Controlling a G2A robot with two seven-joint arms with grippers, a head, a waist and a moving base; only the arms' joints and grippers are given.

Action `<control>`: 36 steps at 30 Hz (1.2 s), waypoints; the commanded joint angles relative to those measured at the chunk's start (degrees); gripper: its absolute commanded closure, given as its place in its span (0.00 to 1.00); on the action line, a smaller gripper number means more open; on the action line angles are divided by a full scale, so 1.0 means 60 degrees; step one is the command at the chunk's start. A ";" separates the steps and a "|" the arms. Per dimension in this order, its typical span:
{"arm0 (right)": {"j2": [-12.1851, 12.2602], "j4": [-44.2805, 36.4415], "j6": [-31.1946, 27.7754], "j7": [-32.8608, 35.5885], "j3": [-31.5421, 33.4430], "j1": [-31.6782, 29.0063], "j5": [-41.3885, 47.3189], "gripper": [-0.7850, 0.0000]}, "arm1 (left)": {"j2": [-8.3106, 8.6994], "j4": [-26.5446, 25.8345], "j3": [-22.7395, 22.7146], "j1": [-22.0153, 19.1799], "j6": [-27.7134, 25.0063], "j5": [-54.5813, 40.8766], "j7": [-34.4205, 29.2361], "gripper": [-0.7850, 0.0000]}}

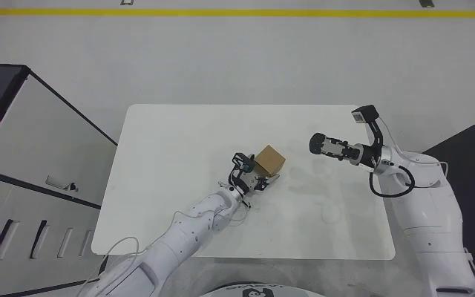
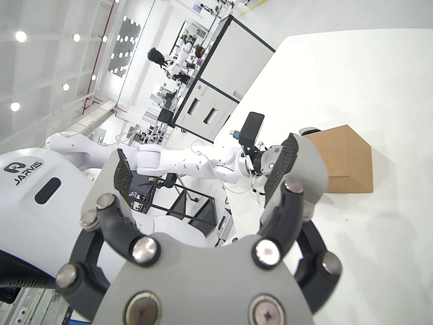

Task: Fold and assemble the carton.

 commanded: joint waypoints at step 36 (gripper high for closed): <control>0.0000 0.0000 0.0000 0.0000 0.0000 0.0000 0.0000 0.00 | 0.1647 -0.6191 -0.3895 0.2364 -0.2643 0.1218 -0.2954 1.00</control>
